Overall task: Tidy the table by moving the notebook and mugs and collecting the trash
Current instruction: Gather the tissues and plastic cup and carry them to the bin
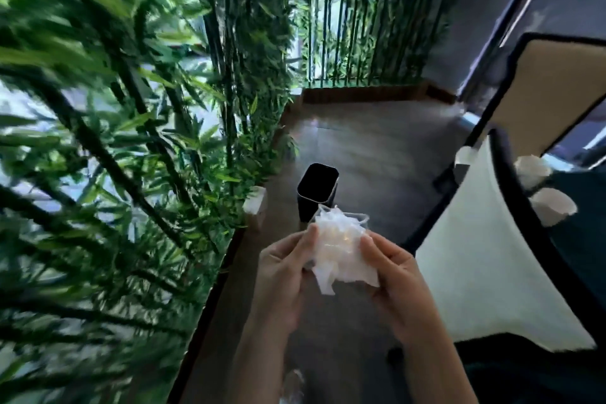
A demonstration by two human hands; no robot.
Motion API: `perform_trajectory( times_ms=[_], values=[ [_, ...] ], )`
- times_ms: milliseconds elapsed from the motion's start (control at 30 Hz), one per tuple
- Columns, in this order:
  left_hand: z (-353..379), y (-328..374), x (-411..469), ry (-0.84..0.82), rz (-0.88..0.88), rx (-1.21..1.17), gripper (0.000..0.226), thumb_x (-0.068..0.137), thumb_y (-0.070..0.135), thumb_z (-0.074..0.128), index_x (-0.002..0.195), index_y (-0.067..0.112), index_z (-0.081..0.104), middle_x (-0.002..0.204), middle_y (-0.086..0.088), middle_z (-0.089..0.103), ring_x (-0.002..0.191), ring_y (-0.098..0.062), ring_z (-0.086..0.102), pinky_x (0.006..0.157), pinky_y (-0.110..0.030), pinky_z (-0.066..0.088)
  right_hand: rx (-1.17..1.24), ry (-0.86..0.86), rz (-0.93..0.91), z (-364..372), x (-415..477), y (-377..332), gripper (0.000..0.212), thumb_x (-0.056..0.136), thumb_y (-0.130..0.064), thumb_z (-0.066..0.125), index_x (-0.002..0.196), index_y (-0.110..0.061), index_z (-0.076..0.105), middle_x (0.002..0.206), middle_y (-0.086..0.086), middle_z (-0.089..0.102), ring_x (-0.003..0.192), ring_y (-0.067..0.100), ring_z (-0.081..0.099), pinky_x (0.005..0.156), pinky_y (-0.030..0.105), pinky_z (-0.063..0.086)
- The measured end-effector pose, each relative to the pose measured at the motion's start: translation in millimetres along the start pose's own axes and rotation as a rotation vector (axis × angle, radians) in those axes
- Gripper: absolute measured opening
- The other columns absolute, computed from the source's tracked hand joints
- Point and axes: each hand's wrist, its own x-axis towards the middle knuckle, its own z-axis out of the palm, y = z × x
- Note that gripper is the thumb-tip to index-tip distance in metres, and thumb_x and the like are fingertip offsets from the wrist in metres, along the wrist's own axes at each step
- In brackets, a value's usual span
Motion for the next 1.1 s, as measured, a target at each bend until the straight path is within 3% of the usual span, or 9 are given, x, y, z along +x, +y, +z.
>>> perform_trajectory(
  times_ms=[100, 267, 467, 600, 700, 833, 933, 1033, 1100],
  values=[
    [2.8, 11.3, 57.2, -0.025, -0.036, 0.016, 0.031, 0.074, 0.036, 0.076, 0.084, 0.008, 0.085, 0.087, -0.017, 0.08, 0.077, -0.026, 0.073, 0.083, -0.046, 0.053, -0.002, 0.015, 0.019, 0.6, 53.6, -11.0, 0.031, 0.086, -0.014, 0.065, 0.111, -0.001, 0.077, 0.1, 0.021, 0.079, 0.08, 0.024, 0.076, 0.065, 0.03, 0.063],
    [12.2, 6.8, 154.1, -0.035, -0.15, -0.009, 0.03, 0.073, 0.03, 0.075, 0.088, 0.006, 0.085, 0.088, -0.017, 0.075, 0.079, -0.027, 0.065, 0.074, -0.041, 0.05, -0.024, 0.08, 0.107, -19.0, 149.8, -14.4, 0.033, 0.084, -0.012, 0.068, 0.114, -0.002, 0.077, 0.102, 0.023, 0.078, 0.082, 0.027, 0.076, 0.07, 0.035, 0.065],
    [39.9, -28.0, 322.2, 0.034, -0.282, 0.1, 0.042, 0.076, 0.031, 0.077, 0.103, -0.001, 0.08, 0.093, -0.021, 0.079, 0.077, -0.025, 0.073, 0.066, -0.034, 0.058, -0.119, 0.194, 0.204, -67.3, 315.8, -5.1, 0.028, 0.085, -0.013, 0.073, 0.111, -0.004, 0.078, 0.105, 0.02, 0.079, 0.095, 0.035, 0.076, 0.079, 0.042, 0.062],
    [53.5, -70.0, 466.7, 0.122, -0.359, 0.21, 0.016, 0.094, 0.015, 0.069, 0.098, 0.004, 0.081, 0.084, -0.011, 0.081, 0.069, -0.018, 0.076, 0.063, -0.031, 0.059, -0.227, 0.237, 0.28, -112.3, 461.9, 17.0, 0.019, 0.091, -0.005, 0.071, 0.108, -0.002, 0.078, 0.1, 0.017, 0.081, 0.093, 0.033, 0.078, 0.079, 0.041, 0.063],
    [53.4, -120.8, 581.2, 0.196, -0.438, 0.281, 0.014, 0.096, 0.012, 0.069, 0.095, 0.007, 0.082, 0.082, -0.009, 0.082, 0.07, -0.017, 0.075, 0.066, -0.032, 0.057, -0.325, 0.295, 0.376, -153.3, 581.6, 53.8, 0.015, 0.091, -0.003, 0.071, 0.103, -0.004, 0.079, 0.094, 0.011, 0.082, 0.087, 0.025, 0.078, 0.071, 0.031, 0.063],
    [34.7, -208.6, 718.1, 0.295, -0.516, 0.356, 0.016, 0.095, 0.015, 0.072, 0.089, 0.003, 0.083, 0.095, -0.022, 0.08, 0.09, -0.035, 0.074, 0.081, -0.046, 0.057, -0.431, 0.364, 0.443, -206.7, 717.6, 125.1, 0.006, 0.091, -0.003, 0.073, 0.092, -0.002, 0.079, 0.085, 0.007, 0.08, 0.069, 0.007, 0.072, 0.06, 0.014, 0.054],
    [16.4, -271.1, 792.5, 0.361, -0.567, 0.4, 0.019, 0.096, 0.017, 0.071, 0.091, 0.001, 0.08, 0.101, -0.032, 0.077, 0.105, -0.048, 0.072, 0.095, -0.06, 0.055, -0.518, 0.385, 0.446, -238.5, 790.4, 180.5, 0.016, 0.092, 0.004, 0.068, 0.08, -0.004, 0.076, 0.076, 0.016, 0.075, 0.068, 0.012, 0.064, 0.053, 0.01, 0.048],
    [0.8, -314.5, 837.7, 0.371, -0.573, 0.69, 0.041, 0.095, 0.036, 0.07, 0.124, 0.006, 0.072, 0.125, -0.02, 0.074, 0.121, -0.037, 0.068, 0.105, -0.049, 0.053, -0.636, 0.333, 0.525, -266.3, 838.9, 236.9, 0.031, 0.088, -0.002, 0.067, 0.059, -0.013, 0.067, 0.067, 0.008, 0.069, 0.068, 0.014, 0.056, 0.057, 0.029, 0.05],
    [-8.5, -320.4, 845.7, 0.324, -0.623, 0.942, 0.062, 0.096, 0.045, 0.065, 0.146, 0.01, 0.056, 0.145, -0.014, 0.062, 0.136, -0.03, 0.058, 0.114, -0.041, 0.044, -0.742, 0.301, 0.603, -278.1, 855.2, 254.2, 0.031, 0.087, -0.011, 0.068, 0.058, -0.009, 0.057, 0.06, 0.0, 0.06, 0.065, 0.015, 0.053, 0.054, 0.03, 0.044]
  ],
)
